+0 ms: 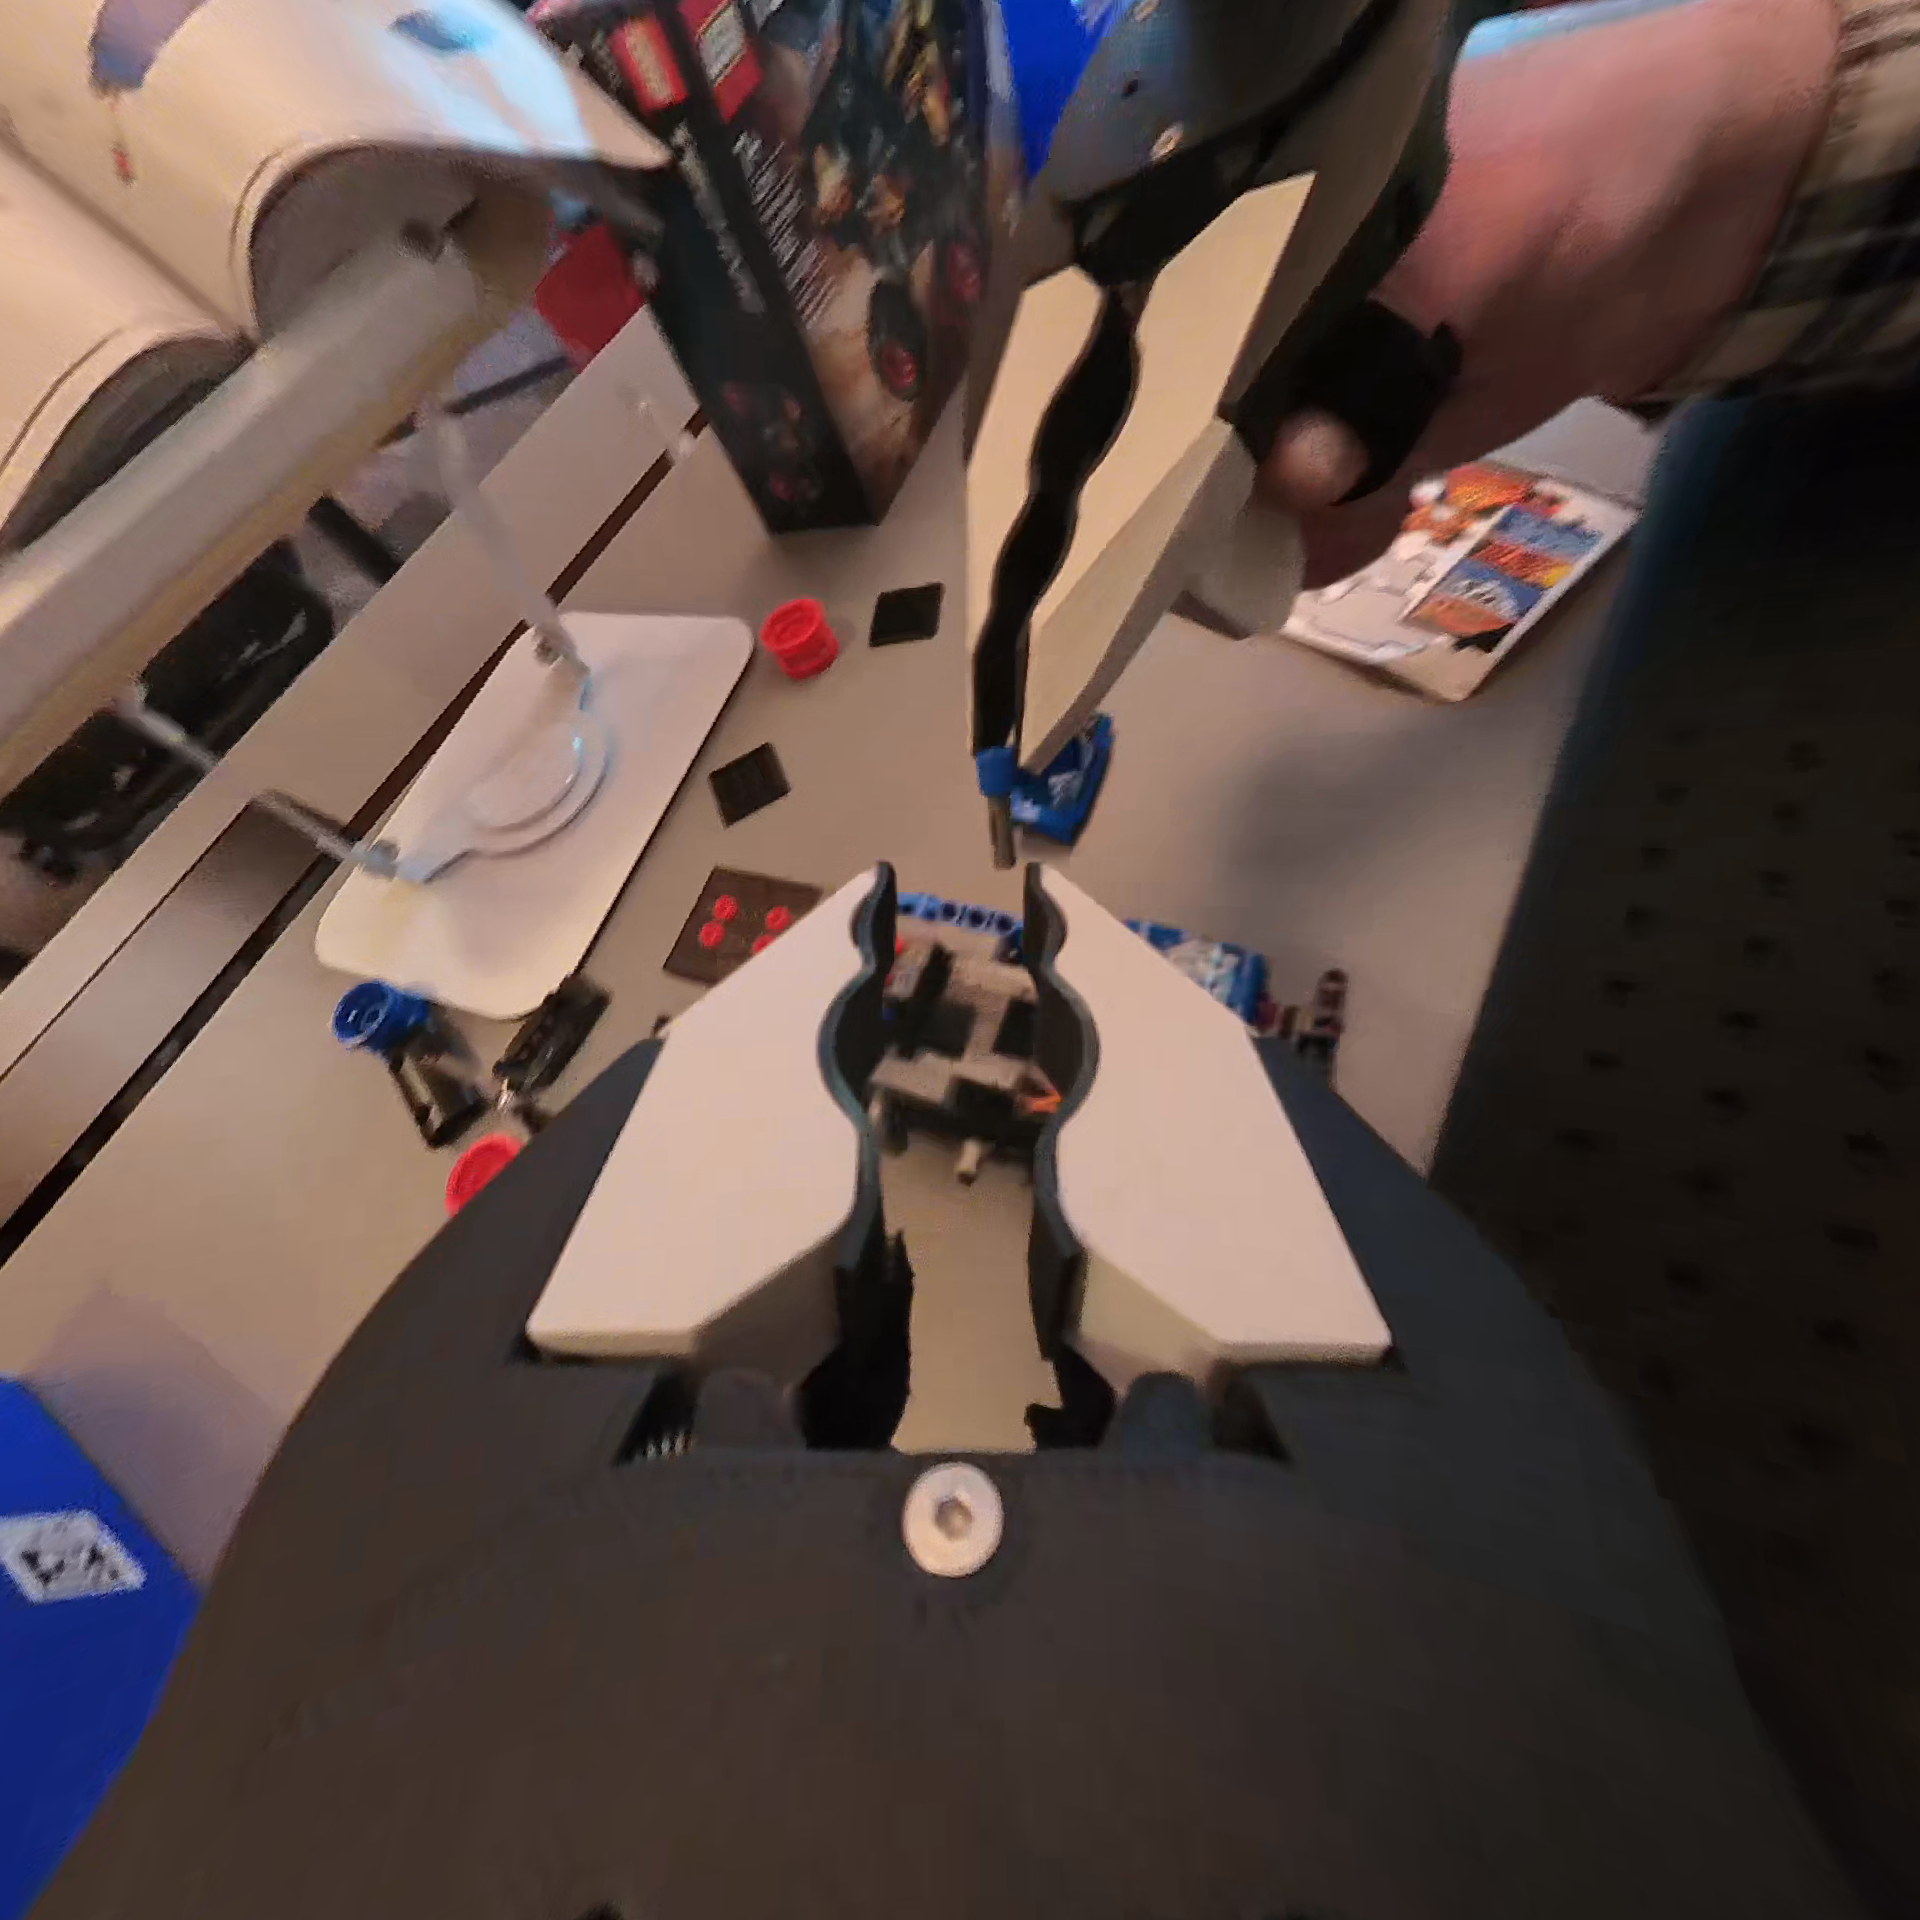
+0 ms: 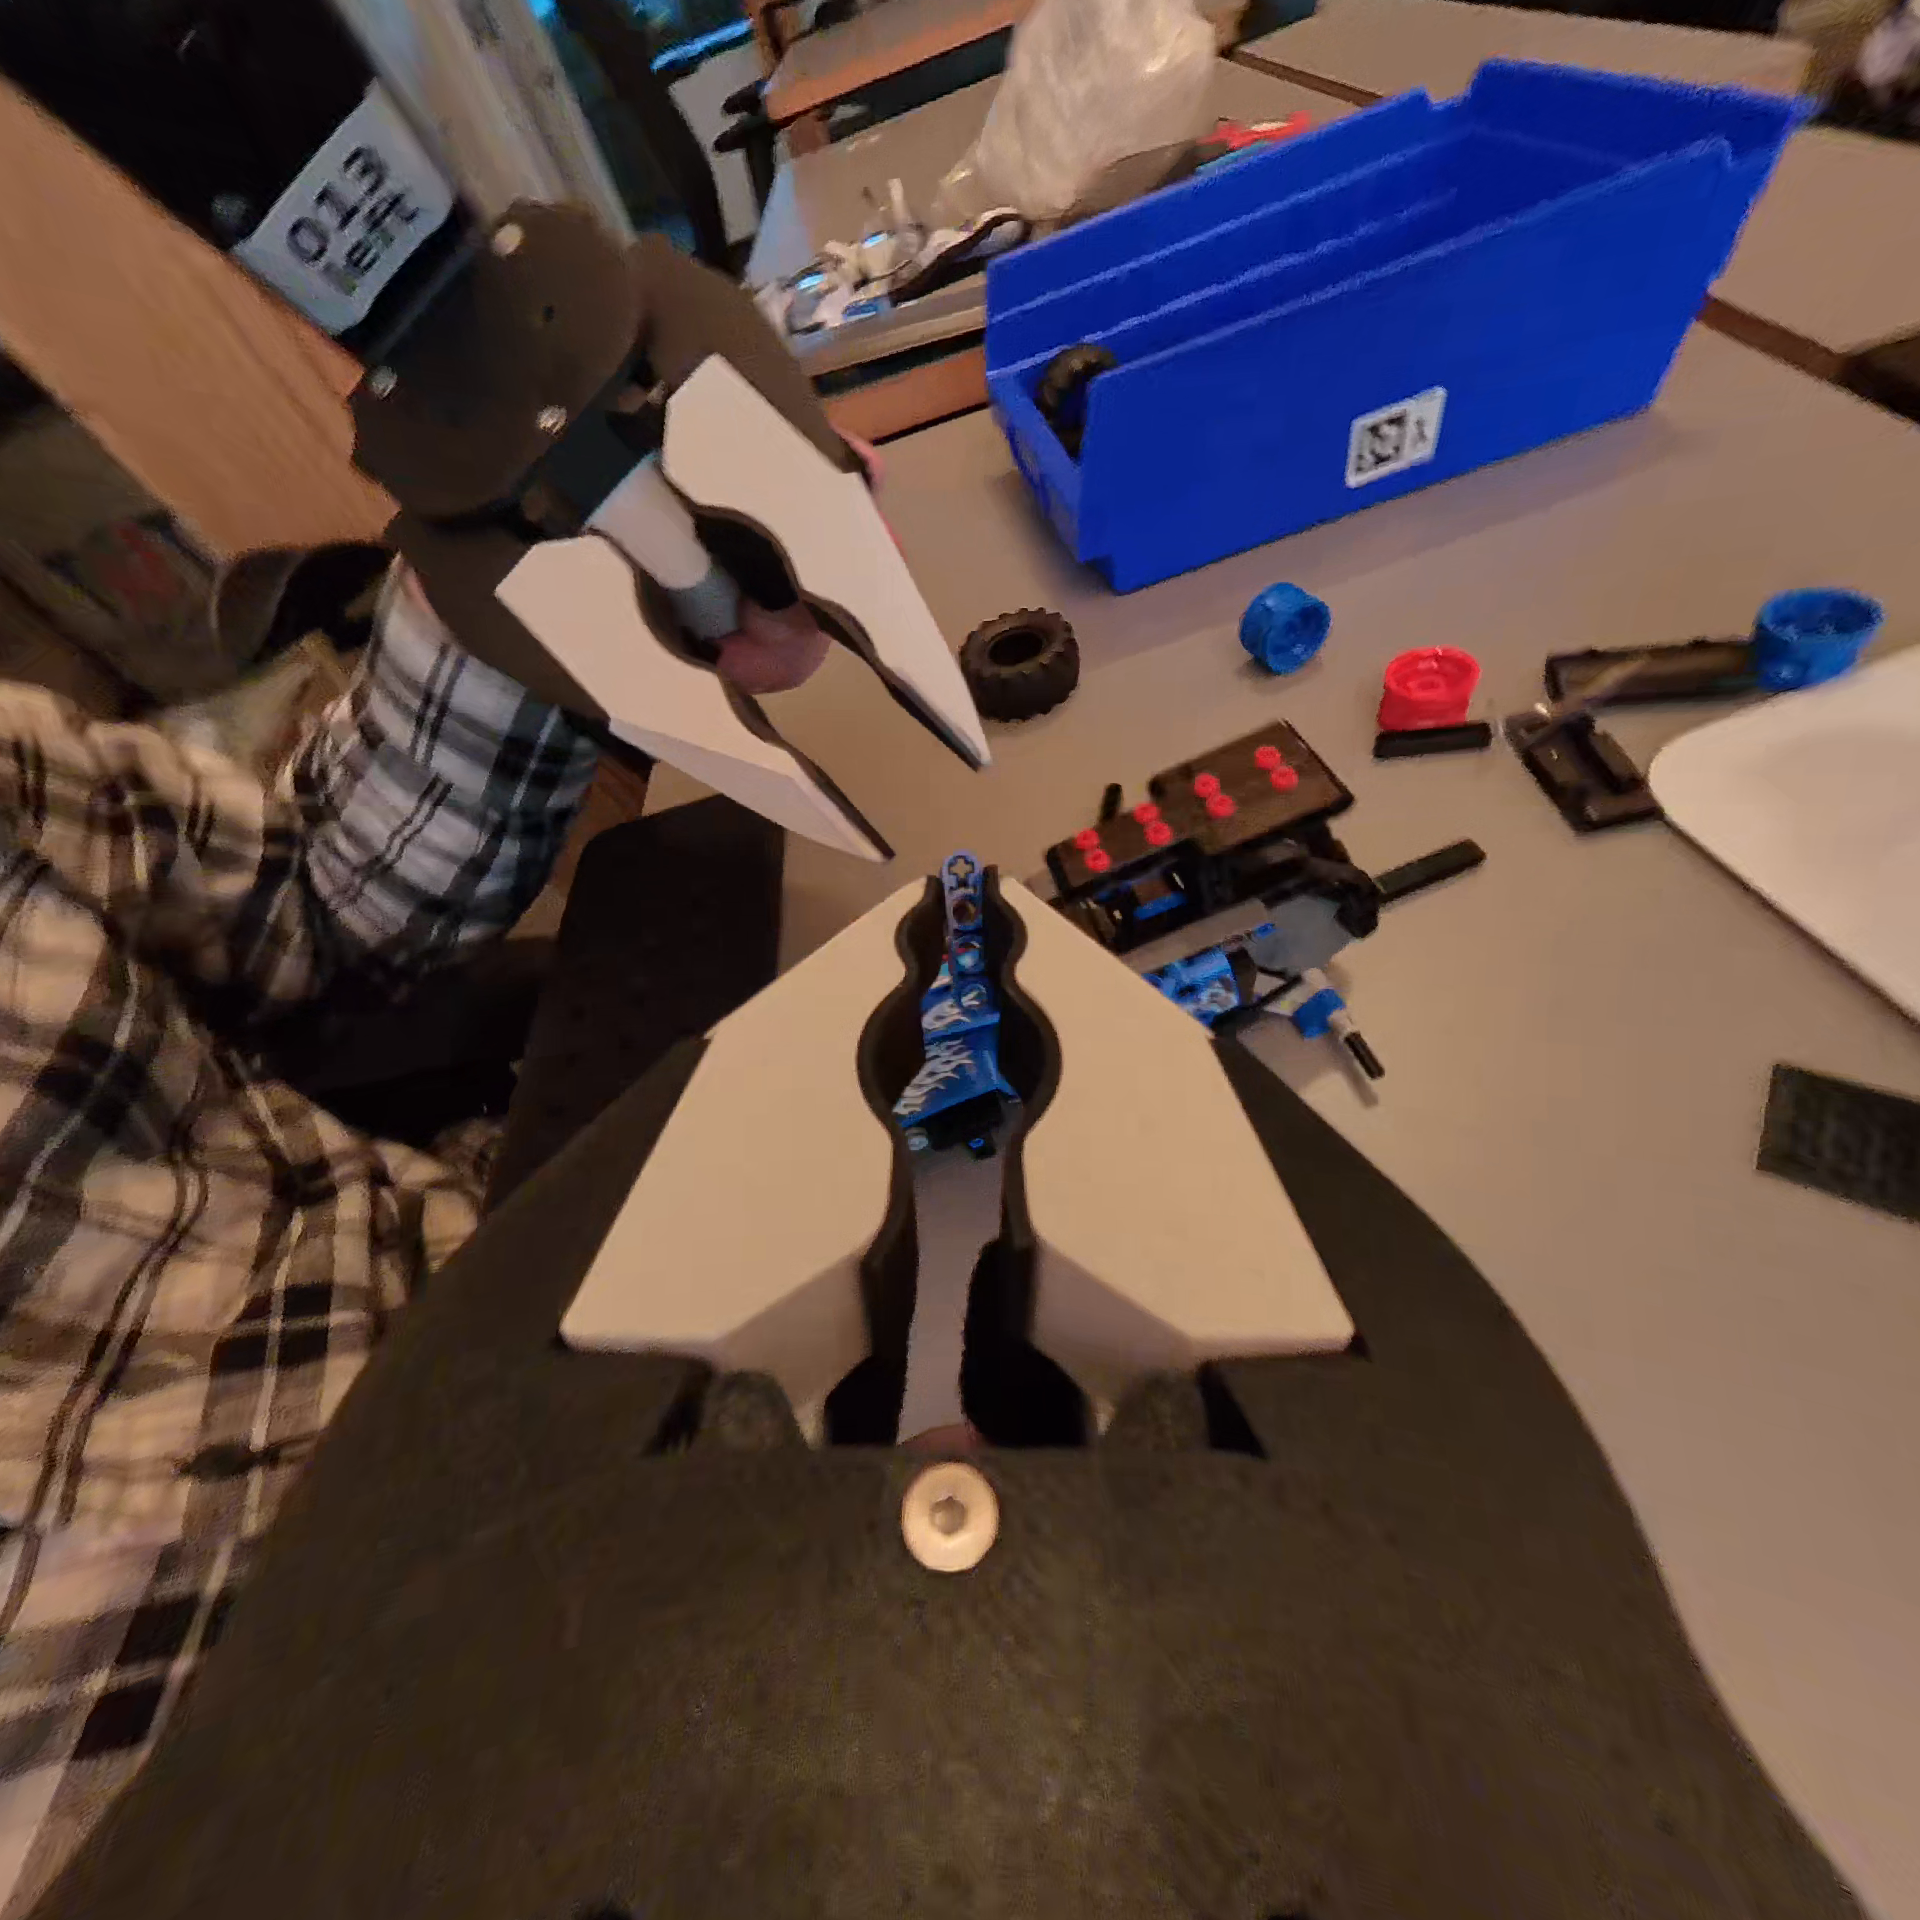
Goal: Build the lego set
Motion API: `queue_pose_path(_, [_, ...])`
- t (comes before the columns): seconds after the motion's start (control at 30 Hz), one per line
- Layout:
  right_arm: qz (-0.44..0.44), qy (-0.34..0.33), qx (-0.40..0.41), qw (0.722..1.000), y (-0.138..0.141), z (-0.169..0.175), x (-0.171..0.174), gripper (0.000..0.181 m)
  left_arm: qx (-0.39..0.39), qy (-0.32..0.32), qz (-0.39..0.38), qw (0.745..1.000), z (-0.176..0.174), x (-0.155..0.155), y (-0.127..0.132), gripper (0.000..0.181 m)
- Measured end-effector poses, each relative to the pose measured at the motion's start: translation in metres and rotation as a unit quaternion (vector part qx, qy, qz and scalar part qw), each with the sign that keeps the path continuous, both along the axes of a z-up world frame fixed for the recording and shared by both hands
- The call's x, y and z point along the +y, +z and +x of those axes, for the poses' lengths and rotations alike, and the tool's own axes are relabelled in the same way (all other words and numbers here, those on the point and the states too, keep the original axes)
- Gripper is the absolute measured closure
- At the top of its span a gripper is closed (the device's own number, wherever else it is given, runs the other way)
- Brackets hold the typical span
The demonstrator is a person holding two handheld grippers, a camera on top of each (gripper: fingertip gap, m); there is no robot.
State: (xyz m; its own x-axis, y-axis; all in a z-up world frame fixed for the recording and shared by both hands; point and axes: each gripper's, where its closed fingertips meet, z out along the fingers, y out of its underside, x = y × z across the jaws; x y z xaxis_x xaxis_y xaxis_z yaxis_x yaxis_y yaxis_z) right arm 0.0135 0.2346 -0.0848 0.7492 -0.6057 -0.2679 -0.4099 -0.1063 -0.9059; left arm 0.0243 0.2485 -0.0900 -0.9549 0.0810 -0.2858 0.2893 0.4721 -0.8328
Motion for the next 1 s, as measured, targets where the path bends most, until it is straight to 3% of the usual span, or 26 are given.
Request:
queue_pose_path(0.2, [0.072, -0.056, 0.076, 0.993, -0.023, 0.018, -0.006, 0.176, -0.002, 0.039, 0.005, 0.999, 0.018, 0.006, -0.021, 0.158])
queue_pose_path(0.43, [0.101, -0.102, 0.094, 0.985, -0.034, 0.028, -0.008, 0.176, 0.005, 0.044, -0.004, 0.999, 0.021, 0.001, -0.034, 0.165])
queue_pose_path(1.0, [0.186, -0.114, 0.115, 0.969, -0.033, 0.032, -0.007, 0.176, 0.015, 0.065, -0.026, 0.997, 0.027, -0.001, -0.04, 0.17])
